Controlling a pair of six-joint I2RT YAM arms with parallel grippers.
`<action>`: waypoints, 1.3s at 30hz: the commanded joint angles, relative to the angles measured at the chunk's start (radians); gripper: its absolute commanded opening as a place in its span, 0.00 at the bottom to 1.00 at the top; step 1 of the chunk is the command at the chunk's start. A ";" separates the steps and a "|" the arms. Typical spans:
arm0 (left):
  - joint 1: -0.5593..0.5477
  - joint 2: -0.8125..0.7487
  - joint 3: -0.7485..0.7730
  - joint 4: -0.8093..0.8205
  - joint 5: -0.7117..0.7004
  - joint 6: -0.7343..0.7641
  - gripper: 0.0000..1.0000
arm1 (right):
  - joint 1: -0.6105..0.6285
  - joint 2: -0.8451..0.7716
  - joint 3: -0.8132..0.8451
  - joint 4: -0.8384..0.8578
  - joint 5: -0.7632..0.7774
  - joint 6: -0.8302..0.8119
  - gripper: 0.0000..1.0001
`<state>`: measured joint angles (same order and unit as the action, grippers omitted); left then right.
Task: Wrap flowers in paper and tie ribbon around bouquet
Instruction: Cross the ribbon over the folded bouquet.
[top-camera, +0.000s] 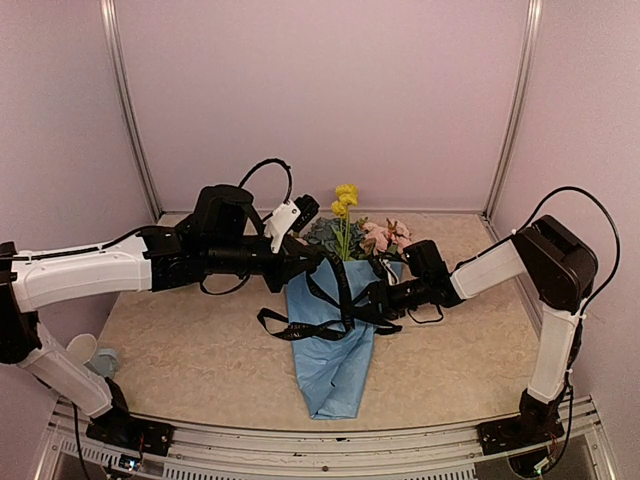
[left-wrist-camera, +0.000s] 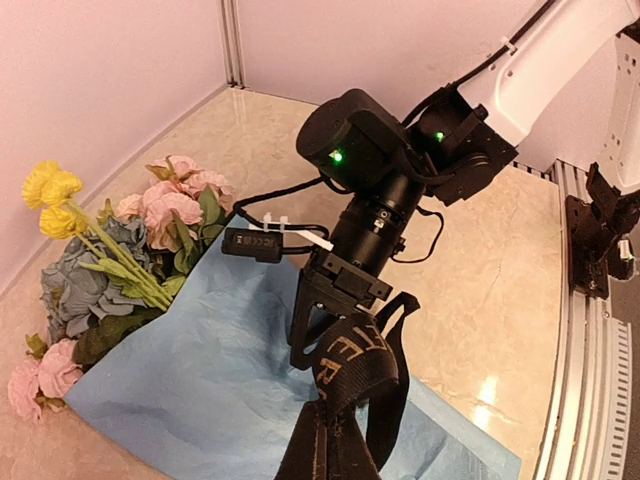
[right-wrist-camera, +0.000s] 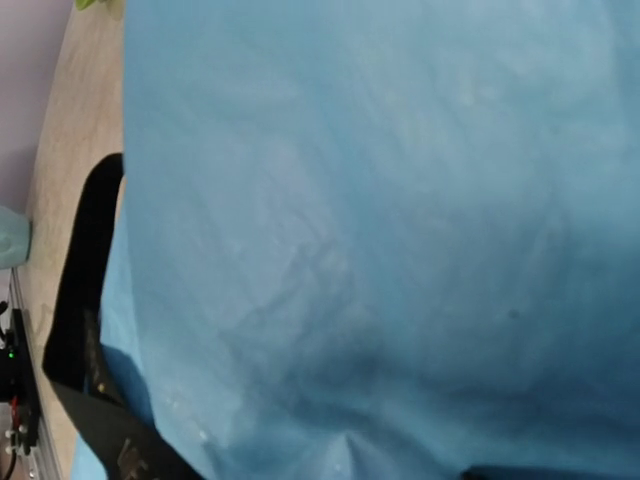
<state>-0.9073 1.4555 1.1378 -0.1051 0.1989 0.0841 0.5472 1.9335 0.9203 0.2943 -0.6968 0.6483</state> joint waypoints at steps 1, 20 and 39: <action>-0.030 -0.026 -0.009 0.011 -0.130 0.038 0.00 | -0.008 0.023 0.014 -0.044 0.013 -0.016 0.58; 0.150 -0.001 -0.131 0.004 -0.318 -0.194 0.00 | -0.006 0.043 0.042 -0.086 0.025 -0.036 0.57; 0.080 -0.056 -0.221 0.055 -0.094 -0.008 0.50 | 0.000 0.045 0.057 -0.102 0.026 -0.046 0.57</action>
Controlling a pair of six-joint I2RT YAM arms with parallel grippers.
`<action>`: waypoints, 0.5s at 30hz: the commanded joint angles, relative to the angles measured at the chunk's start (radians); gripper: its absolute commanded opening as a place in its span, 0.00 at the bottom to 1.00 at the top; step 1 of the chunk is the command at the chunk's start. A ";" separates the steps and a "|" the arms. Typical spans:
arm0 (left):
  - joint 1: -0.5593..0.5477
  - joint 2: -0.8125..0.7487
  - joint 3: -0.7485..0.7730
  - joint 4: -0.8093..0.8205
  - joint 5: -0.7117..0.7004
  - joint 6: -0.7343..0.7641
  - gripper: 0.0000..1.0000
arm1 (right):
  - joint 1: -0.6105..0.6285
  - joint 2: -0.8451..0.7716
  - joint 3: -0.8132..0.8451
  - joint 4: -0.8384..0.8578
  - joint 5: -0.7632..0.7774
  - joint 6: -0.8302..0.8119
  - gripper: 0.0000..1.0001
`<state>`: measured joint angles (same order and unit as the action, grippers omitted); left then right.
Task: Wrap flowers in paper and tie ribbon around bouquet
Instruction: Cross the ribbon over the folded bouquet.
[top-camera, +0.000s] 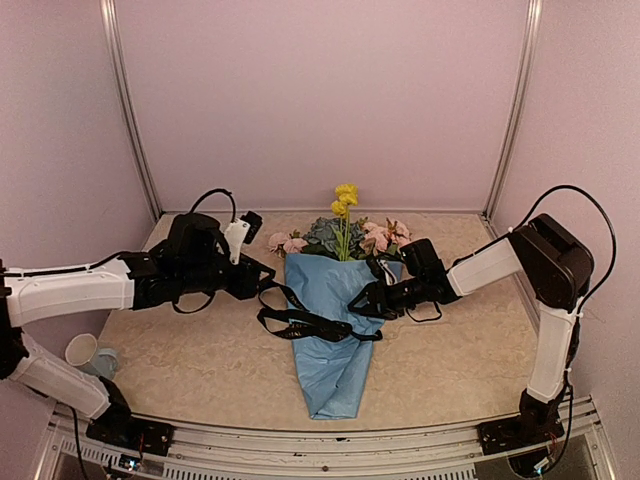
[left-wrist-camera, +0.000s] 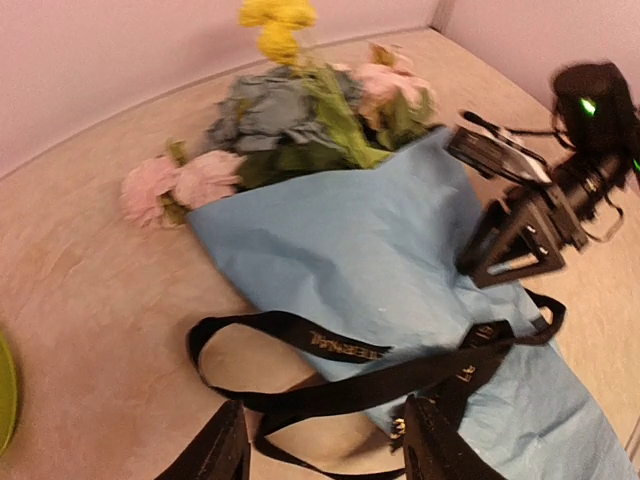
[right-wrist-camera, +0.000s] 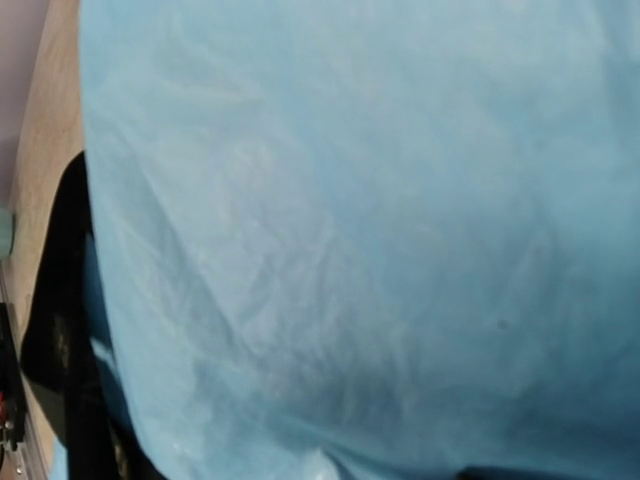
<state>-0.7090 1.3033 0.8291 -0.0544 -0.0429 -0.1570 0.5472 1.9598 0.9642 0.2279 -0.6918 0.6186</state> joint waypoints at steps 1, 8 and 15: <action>-0.145 0.151 0.126 -0.044 0.164 0.275 0.49 | 0.000 0.017 0.014 -0.038 0.022 -0.017 0.57; -0.217 0.407 0.258 -0.130 0.193 0.471 0.62 | 0.002 0.014 0.015 -0.058 0.031 -0.024 0.56; -0.205 0.565 0.362 -0.252 0.148 0.580 0.71 | 0.006 0.014 0.013 -0.065 0.028 -0.030 0.56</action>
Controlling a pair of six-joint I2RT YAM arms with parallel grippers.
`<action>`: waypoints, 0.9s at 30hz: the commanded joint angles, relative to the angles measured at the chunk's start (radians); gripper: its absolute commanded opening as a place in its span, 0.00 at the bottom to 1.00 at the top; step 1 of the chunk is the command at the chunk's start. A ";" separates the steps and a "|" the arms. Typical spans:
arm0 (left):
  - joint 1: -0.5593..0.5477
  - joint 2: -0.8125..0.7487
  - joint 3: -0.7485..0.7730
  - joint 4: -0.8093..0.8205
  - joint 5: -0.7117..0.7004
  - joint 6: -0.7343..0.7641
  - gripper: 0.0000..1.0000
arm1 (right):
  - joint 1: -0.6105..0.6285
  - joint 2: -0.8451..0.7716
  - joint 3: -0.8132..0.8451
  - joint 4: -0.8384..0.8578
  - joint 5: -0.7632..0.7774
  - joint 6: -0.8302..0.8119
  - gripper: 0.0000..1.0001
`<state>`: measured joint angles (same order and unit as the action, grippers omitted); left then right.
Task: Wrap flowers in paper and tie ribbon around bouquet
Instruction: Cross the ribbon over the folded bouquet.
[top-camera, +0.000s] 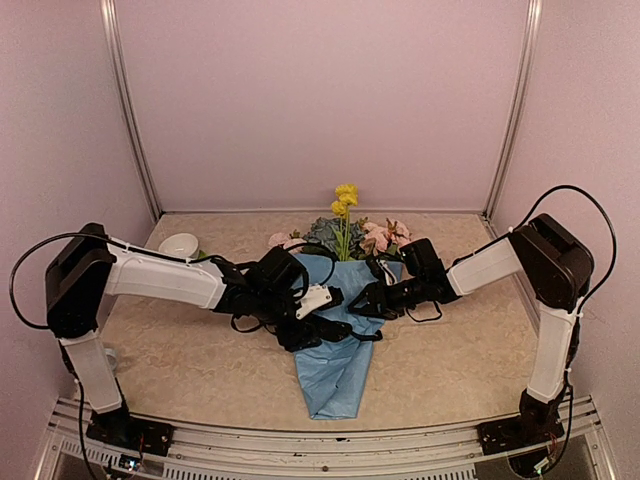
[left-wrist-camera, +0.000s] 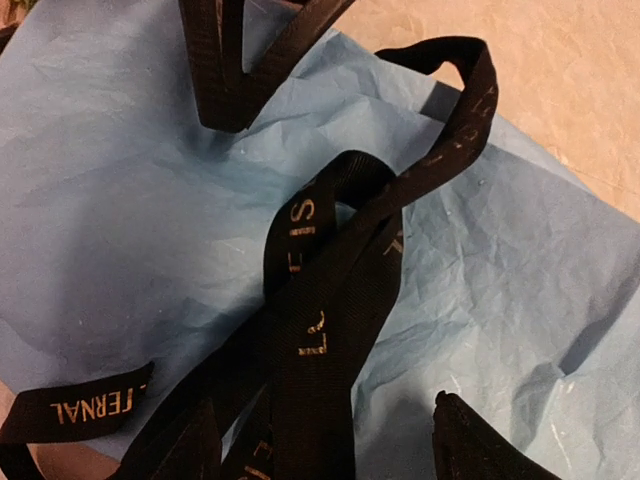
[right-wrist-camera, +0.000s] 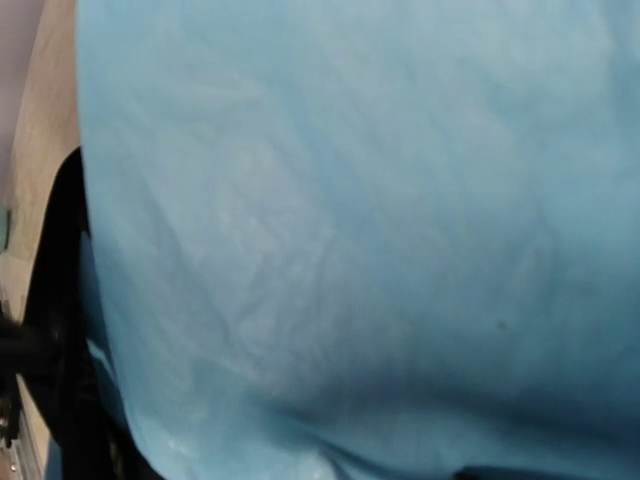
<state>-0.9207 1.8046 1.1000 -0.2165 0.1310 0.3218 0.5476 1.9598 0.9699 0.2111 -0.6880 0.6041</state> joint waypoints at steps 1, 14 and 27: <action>0.006 0.086 0.105 -0.101 -0.053 0.103 0.70 | 0.006 0.014 0.008 -0.051 0.025 -0.019 0.56; 0.019 0.157 0.136 -0.068 -0.154 0.084 0.14 | 0.006 -0.008 0.009 -0.070 0.012 -0.041 0.56; -0.013 0.026 0.103 0.265 -0.529 0.090 0.00 | 0.006 -0.001 0.016 -0.102 0.025 -0.050 0.55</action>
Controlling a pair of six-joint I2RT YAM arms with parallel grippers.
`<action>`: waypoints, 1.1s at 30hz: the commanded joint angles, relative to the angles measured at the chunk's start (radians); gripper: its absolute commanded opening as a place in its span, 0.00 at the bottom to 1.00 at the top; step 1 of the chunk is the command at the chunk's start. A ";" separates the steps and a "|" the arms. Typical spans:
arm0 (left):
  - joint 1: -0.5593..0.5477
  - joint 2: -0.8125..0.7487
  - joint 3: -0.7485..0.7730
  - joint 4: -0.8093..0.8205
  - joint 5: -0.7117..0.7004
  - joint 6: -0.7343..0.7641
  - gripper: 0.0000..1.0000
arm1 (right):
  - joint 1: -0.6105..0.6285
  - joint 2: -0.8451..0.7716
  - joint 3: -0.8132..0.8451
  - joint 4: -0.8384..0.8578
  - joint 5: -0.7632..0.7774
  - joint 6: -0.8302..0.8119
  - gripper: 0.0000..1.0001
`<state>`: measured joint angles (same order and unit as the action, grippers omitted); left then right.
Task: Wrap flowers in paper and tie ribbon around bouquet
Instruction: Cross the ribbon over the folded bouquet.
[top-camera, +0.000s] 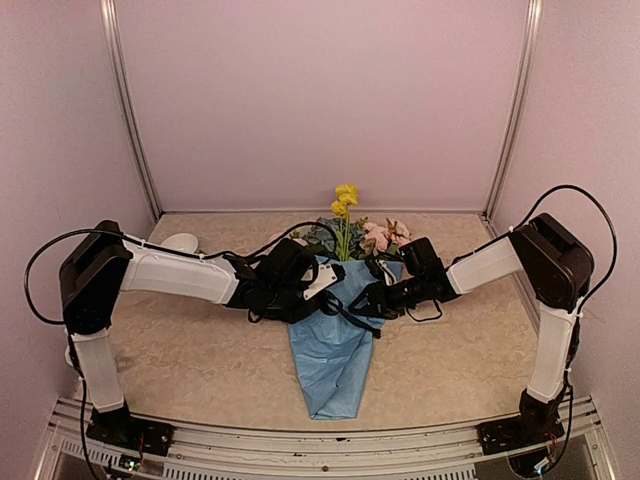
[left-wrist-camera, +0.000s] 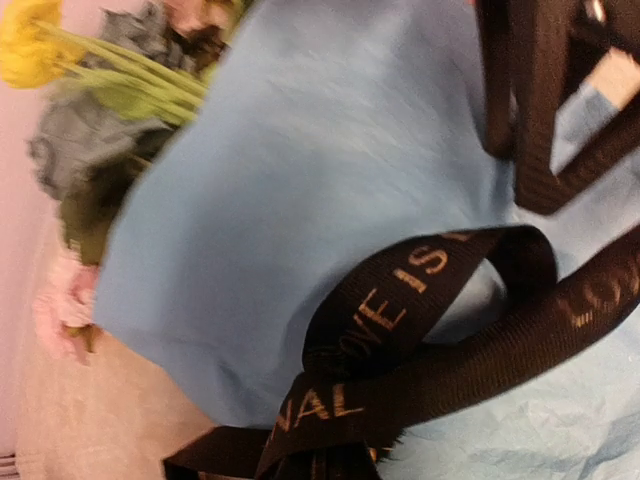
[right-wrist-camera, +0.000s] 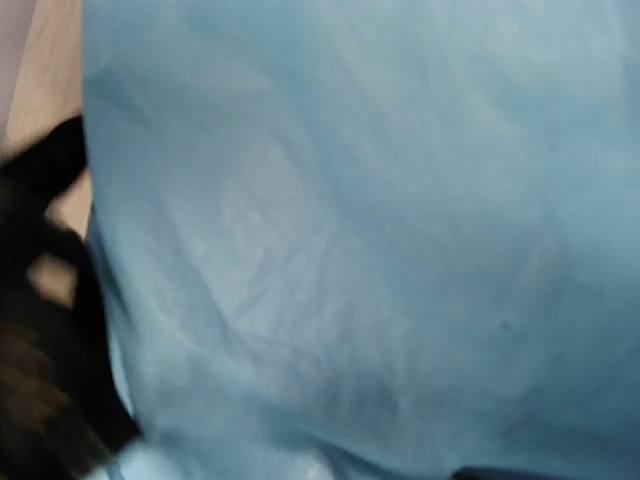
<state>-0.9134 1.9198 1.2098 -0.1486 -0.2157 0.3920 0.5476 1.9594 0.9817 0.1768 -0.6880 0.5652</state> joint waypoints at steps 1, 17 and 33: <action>-0.028 -0.098 -0.007 0.225 -0.227 0.029 0.00 | 0.006 0.000 0.006 -0.069 0.027 -0.011 0.55; -0.100 -0.079 -0.123 0.193 -0.014 -0.031 0.32 | 0.005 -0.006 0.020 -0.084 0.083 0.011 0.53; 0.145 -0.244 -0.119 0.005 0.443 -0.328 0.46 | 0.005 -0.017 0.035 -0.066 0.069 0.020 0.40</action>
<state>-0.9188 1.6958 1.0557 -0.1448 0.0910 0.2756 0.5495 1.9579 1.0130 0.1169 -0.6250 0.5785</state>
